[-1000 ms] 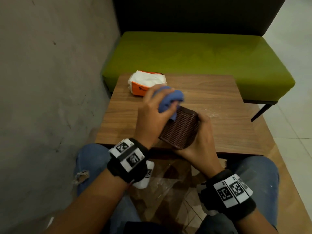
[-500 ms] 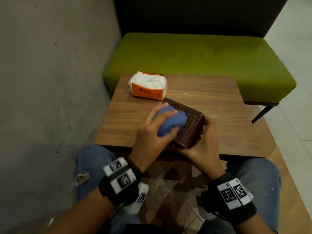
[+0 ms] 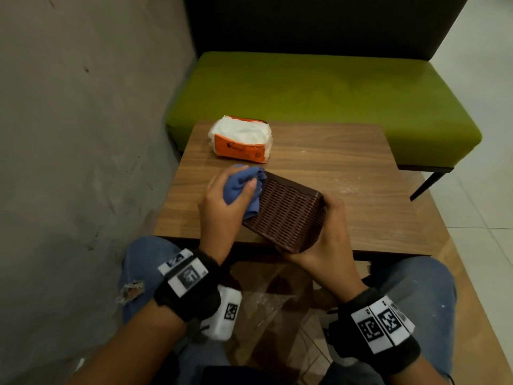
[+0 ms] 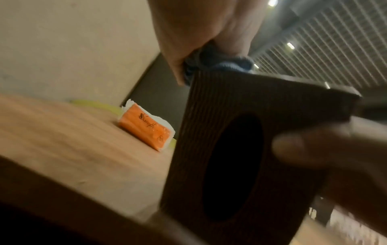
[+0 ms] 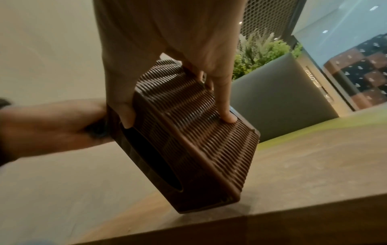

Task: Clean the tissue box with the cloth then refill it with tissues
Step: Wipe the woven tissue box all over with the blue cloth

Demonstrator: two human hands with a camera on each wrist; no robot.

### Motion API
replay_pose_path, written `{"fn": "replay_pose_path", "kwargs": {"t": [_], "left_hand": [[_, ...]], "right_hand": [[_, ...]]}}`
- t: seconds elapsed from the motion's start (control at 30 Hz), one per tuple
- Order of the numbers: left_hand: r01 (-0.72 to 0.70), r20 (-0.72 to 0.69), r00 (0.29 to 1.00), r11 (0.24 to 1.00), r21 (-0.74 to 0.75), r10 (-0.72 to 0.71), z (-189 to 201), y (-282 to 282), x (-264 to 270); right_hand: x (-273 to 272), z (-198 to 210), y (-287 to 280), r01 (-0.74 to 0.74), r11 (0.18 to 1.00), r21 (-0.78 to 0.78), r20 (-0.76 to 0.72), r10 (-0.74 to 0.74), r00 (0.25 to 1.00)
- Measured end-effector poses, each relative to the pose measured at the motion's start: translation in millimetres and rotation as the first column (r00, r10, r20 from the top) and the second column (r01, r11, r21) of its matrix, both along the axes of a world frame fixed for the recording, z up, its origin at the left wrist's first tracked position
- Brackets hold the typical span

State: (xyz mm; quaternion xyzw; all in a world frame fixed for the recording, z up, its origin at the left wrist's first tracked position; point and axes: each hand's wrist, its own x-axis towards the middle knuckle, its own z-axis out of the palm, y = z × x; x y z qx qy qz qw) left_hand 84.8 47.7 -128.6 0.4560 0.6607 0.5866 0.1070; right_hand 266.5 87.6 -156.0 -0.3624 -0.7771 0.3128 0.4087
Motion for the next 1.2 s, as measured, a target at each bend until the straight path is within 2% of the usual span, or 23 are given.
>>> {"fn": "replay_pose_path", "kwargs": {"t": [0.07, 0.17, 0.23, 0.27, 0.3, 0.33, 0.43, 0.47, 0.5, 0.57, 0.63, 0.67, 0.7, 0.73, 0.8, 0.9, 0.97, 1.0, 1.07, 1.13, 1.2], "left_hand": [[0.006, 0.051, 0.999, 1.000, 0.005, -0.006, 11.8, 15.0, -2.8], [-0.013, -0.046, 0.999, 0.999, 0.048, 0.016, 23.8, 19.1, 9.5], [0.134, -0.232, 0.965, 0.991, 0.020, -0.126, 23.1, 5.6, 32.1], [0.249, -0.320, 0.917, 0.968, -0.007, -0.238, 21.2, -3.0, 43.0], [0.327, -0.372, 0.874, 0.945, -0.024, -0.312, 18.1, -6.3, 46.6], [0.340, -0.373, 0.870, 0.940, -0.024, -0.324, 19.1, -3.6, 44.6], [0.104, -0.217, 0.971, 0.994, 0.019, -0.098, 32.1, 26.2, 27.0], [0.064, -0.194, 0.979, 0.998, 0.020, -0.059, 35.7, 32.5, 26.8], [0.088, -0.195, 0.977, 0.996, 0.014, -0.084, 37.9, 33.2, 32.4], [0.272, -0.292, 0.918, 0.962, -0.024, -0.267, 37.3, 22.2, 52.2], [0.497, -0.442, 0.767, 0.866, -0.047, -0.465, 27.5, 7.7, 59.3], [0.574, -0.494, 0.698, 0.818, -0.048, -0.519, 22.6, 2.5, 55.6], [0.615, -0.523, 0.658, 0.788, -0.041, -0.541, 17.1, -1.6, 48.4], [0.623, -0.544, 0.648, 0.782, -0.026, -0.534, 13.2, -5.6, 39.8], [0.555, -0.562, 0.687, 0.832, -0.002, -0.460, 6.1, -12.6, 18.2], [0.273, -0.436, 0.864, 0.962, -0.012, -0.251, -5.8, -15.1, -20.6], [0.139, -0.246, 0.956, 0.984, -0.109, -0.162, -10.3, -14.6, -50.1], [0.132, -0.136, 0.978, 0.975, -0.176, -0.157, -9.1, -14.7, -62.5], [0.222, 0.016, 0.973, 0.921, -0.321, -0.229, -3.0, -14.9, -77.5], [0.343, 0.032, 0.927, 0.813, -0.470, -0.373, 5.7, -11.4, -80.7], [0.403, 0.004, 0.871, 0.710, -0.578, -0.492, 15.1, -6.6, -70.7]], "right_hand": [[-0.1, 3.4, -0.7, -0.001, 1.000, 0.027, 0.013, 0.001, 1.000], [-1.3, 12.3, 7.5, 0.023, 0.998, 0.058, 0.005, -0.023, 1.000], [-0.7, 15.1, 17.5, 0.048, 0.997, 0.065, 0.003, -0.048, 0.999], [0.2, 15.3, 20.8, 0.056, 0.997, 0.059, 0.002, -0.056, 0.998], [1.3, 14.9, 22.1, 0.057, 0.997, 0.053, 0.002, -0.057, 0.998], [2.1, 14.4, 21.4, 0.047, 0.997, 0.063, 0.010, -0.047, 0.999], [0.3, 12.6, 12.0, -0.021, 0.995, 0.095, 0.076, 0.014, 0.997], [-0.4, 10.3, 10.1, -0.021, 0.996, 0.084, 0.080, 0.014, 0.997], [-1.4, 8.4, 9.3, -0.014, 0.997, 0.070, 0.084, 0.008, 0.996], [-2.0, 4.0, 12.0, -0.006, 0.999, 0.032, 0.101, 0.002, 0.995], [0.6, -0.8, 14.4, -0.028, 0.999, -0.015, 0.102, 0.029, 0.994], [2.1, -1.8, 14.9, -0.033, 0.997, -0.065, 0.063, 0.037, 0.997], [2.4, -1.9, 14.4, -0.024, 0.991, -0.130, 0.002, 0.025, 1.000], [3.1, -0.7, 13.7, -0.008, 0.988, -0.153, -0.044, 0.001, 0.999], [5.7, 5.1, 11.8, -0.008, 0.996, -0.088, -0.058, 0.003, 0.998], [13.6, 10.5, 13.4, -0.063, 0.996, -0.060, -0.058, 0.060, 0.997], [20.8, 14.1, 15.7, -0.114, 0.987, -0.117, -0.095, 0.103, 0.990], [24.2, 17.5, 18.5, -0.136, 0.978, -0.156, -0.114, 0.119, 0.986], [28.6, 24.4, 24.1, -0.174, 0.961, -0.213, -0.116, 0.152, 0.981], [31.3, 27.3, 30.5, -0.194, 0.943, -0.269, -0.117, 0.168, 0.979], [29.8, 29.2, 33.2, -0.242, 0.918, -0.314, -0.126, 0.213, 0.969]]}}
